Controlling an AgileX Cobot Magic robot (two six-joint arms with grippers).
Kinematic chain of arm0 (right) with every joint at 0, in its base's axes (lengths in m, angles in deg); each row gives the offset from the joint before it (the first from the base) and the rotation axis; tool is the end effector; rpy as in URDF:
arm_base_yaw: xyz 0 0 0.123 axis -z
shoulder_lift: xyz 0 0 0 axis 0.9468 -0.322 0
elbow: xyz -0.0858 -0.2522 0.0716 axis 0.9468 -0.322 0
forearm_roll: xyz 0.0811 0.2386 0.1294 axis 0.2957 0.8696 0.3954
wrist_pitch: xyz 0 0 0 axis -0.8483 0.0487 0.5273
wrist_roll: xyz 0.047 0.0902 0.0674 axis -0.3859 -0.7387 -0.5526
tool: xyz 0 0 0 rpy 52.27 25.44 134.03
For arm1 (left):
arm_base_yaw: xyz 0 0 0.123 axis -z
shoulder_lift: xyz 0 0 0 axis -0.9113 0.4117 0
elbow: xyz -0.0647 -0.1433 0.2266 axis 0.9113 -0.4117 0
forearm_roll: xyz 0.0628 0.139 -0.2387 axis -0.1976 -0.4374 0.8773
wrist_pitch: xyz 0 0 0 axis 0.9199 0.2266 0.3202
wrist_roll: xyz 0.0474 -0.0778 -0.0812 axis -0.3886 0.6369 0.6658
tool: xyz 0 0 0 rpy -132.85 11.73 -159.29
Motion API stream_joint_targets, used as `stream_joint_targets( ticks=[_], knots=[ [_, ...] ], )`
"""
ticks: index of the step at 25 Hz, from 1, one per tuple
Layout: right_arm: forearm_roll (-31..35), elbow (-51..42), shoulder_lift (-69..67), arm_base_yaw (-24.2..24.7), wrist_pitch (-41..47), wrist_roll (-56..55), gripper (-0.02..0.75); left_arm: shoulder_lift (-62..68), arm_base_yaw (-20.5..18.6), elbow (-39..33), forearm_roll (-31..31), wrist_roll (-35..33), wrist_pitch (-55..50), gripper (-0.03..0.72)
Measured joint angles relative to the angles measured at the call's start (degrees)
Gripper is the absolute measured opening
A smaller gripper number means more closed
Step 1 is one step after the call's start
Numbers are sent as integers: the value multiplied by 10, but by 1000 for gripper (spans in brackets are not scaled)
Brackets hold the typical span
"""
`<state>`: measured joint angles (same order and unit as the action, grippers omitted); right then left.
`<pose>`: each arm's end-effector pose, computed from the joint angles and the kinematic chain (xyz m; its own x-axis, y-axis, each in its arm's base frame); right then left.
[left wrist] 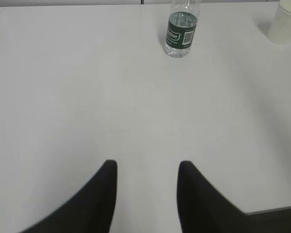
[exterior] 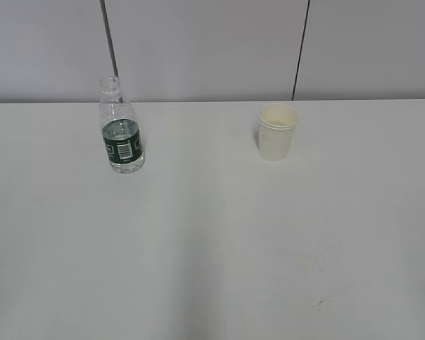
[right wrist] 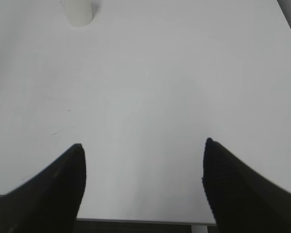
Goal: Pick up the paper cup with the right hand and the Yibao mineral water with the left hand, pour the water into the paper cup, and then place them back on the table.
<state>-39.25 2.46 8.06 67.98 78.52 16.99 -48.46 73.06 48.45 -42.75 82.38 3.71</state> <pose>0.0541 -0.0050 0.2655 -0.5262 -0.0124 -0.8503 0.0096 0.9997 -0.0205 0.0520 -0.0050 0.2779 -0.4719 0.0333 -0.8810 0.1028 0.9945 -0.0175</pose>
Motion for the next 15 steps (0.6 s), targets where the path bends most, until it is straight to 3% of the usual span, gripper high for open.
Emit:
stream_joint_targets(
  ticks=[15],
  knots=[
    [0, 0, 0, 0, 0, 0, 585, 0, 0, 0, 0, 0, 0, 245]
  ],
)
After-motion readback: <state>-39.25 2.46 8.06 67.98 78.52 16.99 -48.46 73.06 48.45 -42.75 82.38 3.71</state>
